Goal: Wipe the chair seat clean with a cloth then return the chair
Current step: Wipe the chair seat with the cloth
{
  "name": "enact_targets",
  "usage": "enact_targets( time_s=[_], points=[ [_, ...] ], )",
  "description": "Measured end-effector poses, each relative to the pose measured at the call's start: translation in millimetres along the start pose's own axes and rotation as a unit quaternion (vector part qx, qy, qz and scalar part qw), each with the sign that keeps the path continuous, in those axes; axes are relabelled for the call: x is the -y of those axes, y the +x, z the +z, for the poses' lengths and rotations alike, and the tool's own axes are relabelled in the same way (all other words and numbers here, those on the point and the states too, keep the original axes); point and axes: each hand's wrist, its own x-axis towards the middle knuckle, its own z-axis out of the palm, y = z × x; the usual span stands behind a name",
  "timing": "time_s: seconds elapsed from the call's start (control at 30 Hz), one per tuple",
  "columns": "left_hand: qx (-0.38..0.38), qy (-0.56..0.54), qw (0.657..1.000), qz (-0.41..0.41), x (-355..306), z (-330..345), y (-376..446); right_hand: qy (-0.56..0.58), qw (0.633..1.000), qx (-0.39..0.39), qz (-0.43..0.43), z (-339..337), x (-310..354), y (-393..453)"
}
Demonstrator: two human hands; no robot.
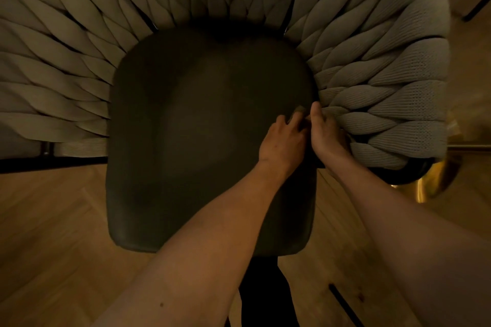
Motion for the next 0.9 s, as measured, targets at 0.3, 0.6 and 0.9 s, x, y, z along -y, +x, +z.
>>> enact_targets(
  time_s=[0.3,0.6,0.9],
  points=[
    [-0.028,0.05,0.996,-0.069,86.3,-22.2,-37.9,-0.026,0.999,-0.024,-0.005,14.5,21.4,11.7],
    [-0.006,0.153,0.972,-0.177,191.6,-30.8,-81.5,-0.054,0.997,-0.049,0.02,24.7,29.4,12.5],
    [-0.061,0.062,0.934,-0.348,261.4,-48.7,-126.4,-0.058,0.996,-0.057,0.022,22.4,32.2,12.4]
  ],
)
